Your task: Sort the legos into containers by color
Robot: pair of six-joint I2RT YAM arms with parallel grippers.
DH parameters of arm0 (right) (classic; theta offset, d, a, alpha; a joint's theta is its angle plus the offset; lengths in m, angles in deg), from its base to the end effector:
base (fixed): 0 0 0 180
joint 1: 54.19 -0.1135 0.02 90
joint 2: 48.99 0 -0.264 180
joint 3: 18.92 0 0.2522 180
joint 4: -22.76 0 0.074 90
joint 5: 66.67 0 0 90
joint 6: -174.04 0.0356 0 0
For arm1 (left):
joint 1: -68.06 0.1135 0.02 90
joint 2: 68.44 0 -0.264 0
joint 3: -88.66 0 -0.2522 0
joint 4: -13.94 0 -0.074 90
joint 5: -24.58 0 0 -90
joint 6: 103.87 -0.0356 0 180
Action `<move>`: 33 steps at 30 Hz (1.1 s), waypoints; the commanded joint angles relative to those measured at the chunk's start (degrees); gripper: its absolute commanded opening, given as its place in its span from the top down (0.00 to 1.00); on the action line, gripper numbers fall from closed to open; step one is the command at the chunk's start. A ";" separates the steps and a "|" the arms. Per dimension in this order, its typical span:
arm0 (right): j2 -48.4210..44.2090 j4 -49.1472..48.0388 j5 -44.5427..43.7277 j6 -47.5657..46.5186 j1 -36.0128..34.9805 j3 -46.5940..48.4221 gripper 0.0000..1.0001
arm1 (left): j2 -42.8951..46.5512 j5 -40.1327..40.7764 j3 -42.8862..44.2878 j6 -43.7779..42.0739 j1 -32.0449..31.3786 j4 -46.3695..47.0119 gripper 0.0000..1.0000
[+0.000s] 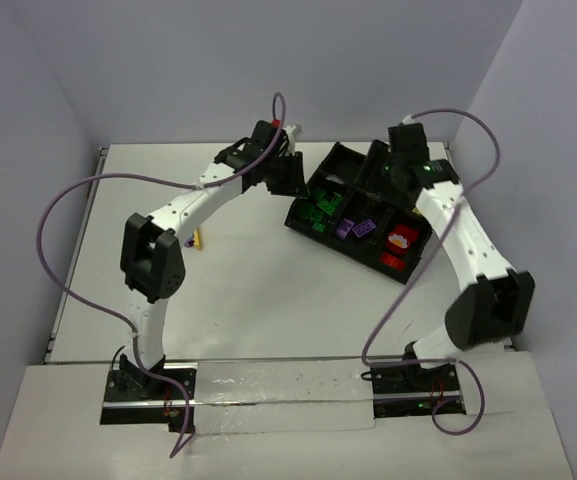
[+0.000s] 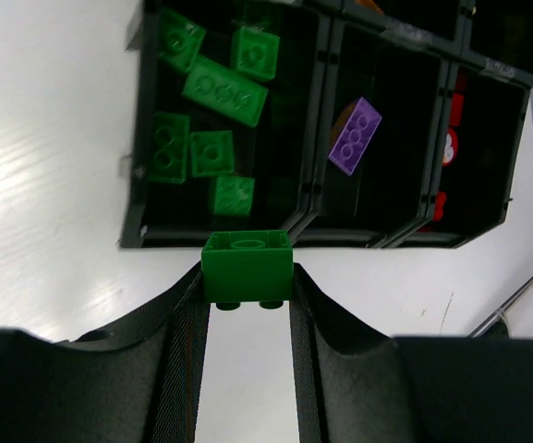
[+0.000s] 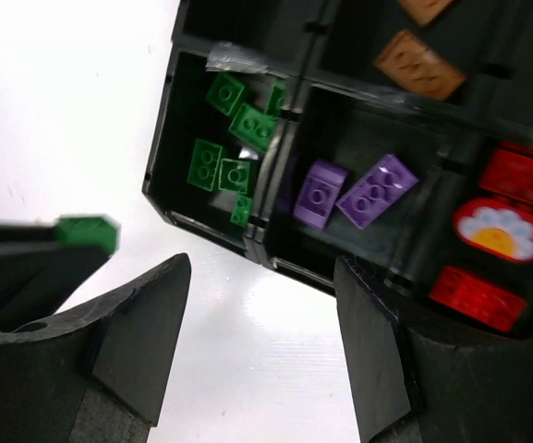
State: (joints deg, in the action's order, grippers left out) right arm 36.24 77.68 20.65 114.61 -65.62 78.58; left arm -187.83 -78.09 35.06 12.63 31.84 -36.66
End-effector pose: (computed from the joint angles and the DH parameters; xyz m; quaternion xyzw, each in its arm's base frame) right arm 0.3190 0.0628 0.3560 0.1615 0.9013 0.1239 0.3825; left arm 0.3815 -0.2891 0.2993 0.1207 0.9065 -0.2904 0.2816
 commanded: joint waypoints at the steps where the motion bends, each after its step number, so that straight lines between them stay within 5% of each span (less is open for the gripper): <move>1: -7.13 -1.43 -4.10 -0.68 0.18 -5.17 0.29 | -6.68 1.40 9.70 2.40 -1.04 -2.06 0.98; 5: -9.65 -1.57 -4.53 -0.95 0.19 -5.96 0.29 | -9.78 1.33 13.47 2.89 -0.95 -1.04 0.75; 9: -8.76 -0.39 -4.96 -1.83 0.19 -4.01 0.29 | -11.46 -1.78 15.13 3.70 -1.04 0.08 0.18; 13: -8.46 -1.11 -3.92 -1.75 0.19 -4.23 0.28 | -10.03 -1.82 14.59 3.04 -1.03 -0.09 0.03; 19: -7.45 -2.46 -1.41 -0.69 0.10 -5.42 0.28 | -3.69 5.02 14.36 0.24 -0.87 -2.45 0.01; 23: -7.13 -3.57 -0.43 -1.63 -0.43 -5.48 0.28 | 9.55 21.73 -3.00 -2.45 -0.55 -2.17 0.01; 27: -4.95 -3.08 -3.14 -4.13 -4.15 -3.60 0.28 | 20.85 27.61 -18.84 2.28 5.62 -0.95 0.02; 30: -3.60 -3.19 -2.79 -4.03 -5.16 -2.89 0.27 | 26.60 27.94 -28.52 9.47 14.29 -3.11 0.16; 33: -2.36 -3.99 -2.08 -3.07 -5.81 -2.81 0.27 | 30.63 31.69 -35.11 9.68 15.82 -3.89 0.23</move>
State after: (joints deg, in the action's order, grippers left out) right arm 32.39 76.23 19.14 111.84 -70.57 73.60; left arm -160.31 -54.16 8.12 18.06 43.67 -38.51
